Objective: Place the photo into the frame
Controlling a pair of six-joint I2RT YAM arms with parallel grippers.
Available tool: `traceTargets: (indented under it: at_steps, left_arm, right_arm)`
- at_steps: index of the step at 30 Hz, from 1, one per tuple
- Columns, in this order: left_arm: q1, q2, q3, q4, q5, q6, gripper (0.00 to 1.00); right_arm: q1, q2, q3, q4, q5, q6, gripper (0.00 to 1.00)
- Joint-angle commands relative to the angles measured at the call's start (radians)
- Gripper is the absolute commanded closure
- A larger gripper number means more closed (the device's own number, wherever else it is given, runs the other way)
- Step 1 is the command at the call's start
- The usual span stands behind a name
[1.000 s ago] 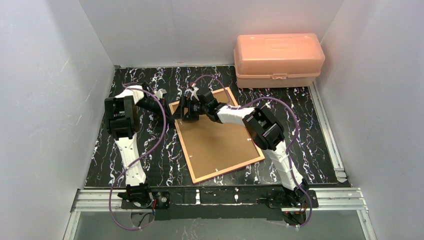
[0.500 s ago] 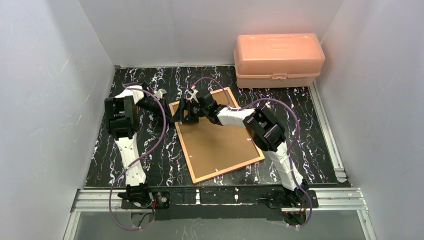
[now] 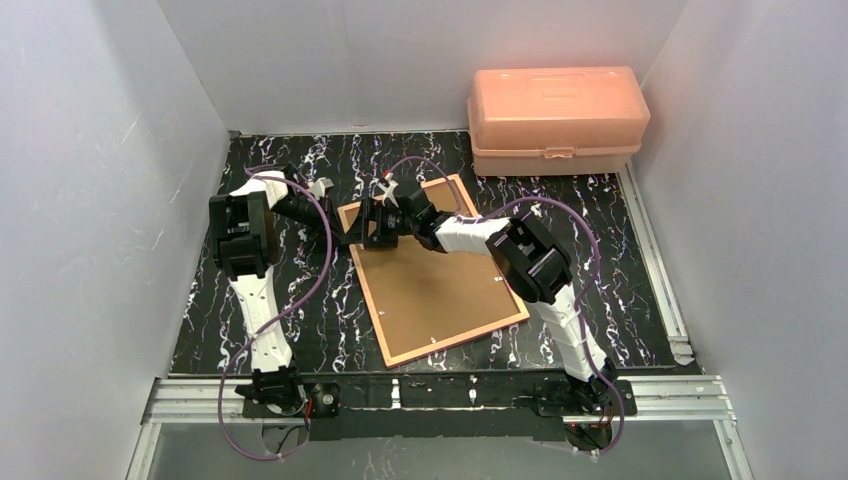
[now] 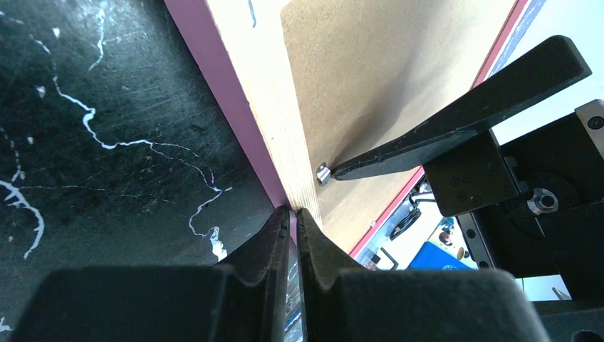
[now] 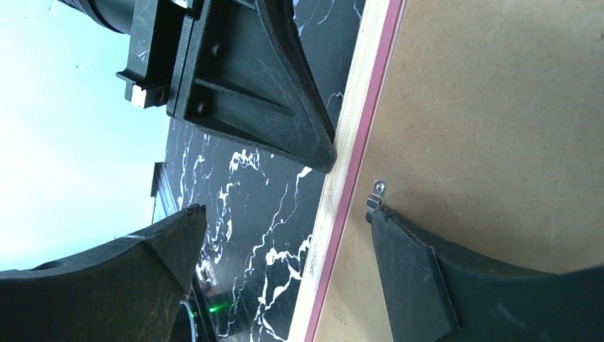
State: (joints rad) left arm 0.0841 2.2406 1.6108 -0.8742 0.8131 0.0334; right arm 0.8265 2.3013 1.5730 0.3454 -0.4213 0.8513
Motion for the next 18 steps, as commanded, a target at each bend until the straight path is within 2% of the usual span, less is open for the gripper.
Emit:
traceTargets:
  at_steps: [1, 12, 18]
  left_arm:
    - [-0.020, -0.015, -0.032, 0.021, -0.043, 0.023, 0.95]
    - [-0.020, -0.021, -0.037, 0.023, -0.046, 0.030, 0.95]
    - [-0.020, -0.022, -0.040, 0.023, -0.043, 0.030, 0.95]
  right_arm:
    - [0.024, -0.047, -0.039, 0.027, -0.019, 0.031, 0.06]
    - [0.041, -0.025, -0.043, 0.055, -0.017, 0.063, 0.06]
    - [0.046, -0.034, -0.073, 0.066, 0.034, 0.063, 0.06]
